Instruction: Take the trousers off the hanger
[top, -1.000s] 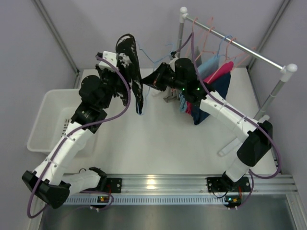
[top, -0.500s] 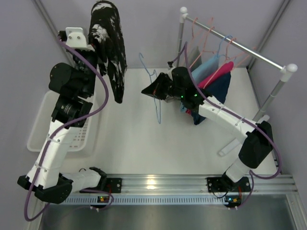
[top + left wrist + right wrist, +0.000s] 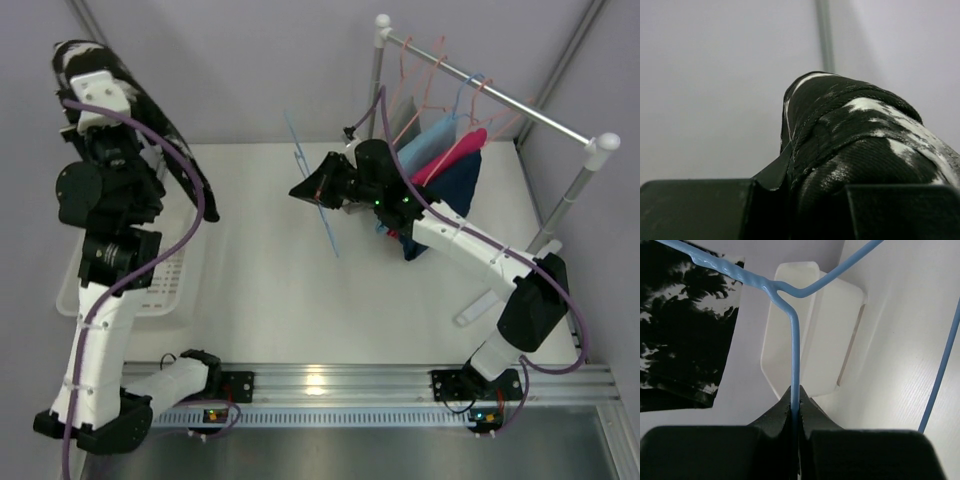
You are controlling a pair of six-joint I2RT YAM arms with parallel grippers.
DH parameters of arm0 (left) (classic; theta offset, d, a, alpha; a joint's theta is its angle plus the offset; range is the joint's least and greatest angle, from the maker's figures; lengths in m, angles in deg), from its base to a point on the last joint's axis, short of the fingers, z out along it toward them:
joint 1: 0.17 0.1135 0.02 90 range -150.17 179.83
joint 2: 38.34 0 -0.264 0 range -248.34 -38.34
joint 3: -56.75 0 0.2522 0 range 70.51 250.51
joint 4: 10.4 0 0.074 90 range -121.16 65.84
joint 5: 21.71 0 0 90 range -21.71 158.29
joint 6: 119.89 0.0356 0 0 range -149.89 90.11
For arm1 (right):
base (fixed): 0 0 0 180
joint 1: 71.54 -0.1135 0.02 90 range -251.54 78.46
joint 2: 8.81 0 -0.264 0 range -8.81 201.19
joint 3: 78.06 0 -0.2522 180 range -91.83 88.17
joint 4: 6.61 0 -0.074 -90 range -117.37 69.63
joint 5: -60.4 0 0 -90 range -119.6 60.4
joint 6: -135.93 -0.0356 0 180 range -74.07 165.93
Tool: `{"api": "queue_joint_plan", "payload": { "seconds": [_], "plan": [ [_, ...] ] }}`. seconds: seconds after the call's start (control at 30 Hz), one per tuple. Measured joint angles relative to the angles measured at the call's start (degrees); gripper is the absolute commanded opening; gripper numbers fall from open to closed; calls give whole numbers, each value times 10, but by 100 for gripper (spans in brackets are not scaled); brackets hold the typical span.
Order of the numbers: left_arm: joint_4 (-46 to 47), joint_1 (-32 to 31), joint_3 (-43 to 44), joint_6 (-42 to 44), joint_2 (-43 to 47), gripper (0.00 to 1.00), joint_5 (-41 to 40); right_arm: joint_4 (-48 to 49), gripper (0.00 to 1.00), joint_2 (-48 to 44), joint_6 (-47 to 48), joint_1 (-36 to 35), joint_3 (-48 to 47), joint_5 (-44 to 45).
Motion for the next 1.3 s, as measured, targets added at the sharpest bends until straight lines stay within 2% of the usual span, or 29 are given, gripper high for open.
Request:
{"api": "queue_joint_plan", "payload": {
  "seconds": [0.17,0.5,0.77,1.03,1.3],
  "plan": [
    [7,90,-67,23,99,0,-33,6,0,0,6,-1,-8,-3],
    [55,280,-256,80,301,0,-90,7,0,0,11,-2,-14,-25],
    [74,353,-407,107,379,0,-97,7,0,6,11,-3,-20,-44],
    [129,363,-527,118,372,0,-83,12,0,37,11,-5,-34,-56],
    [123,364,-550,33,231,0,31,12,0,53,12,-5,-34,-60]
  ]
}}
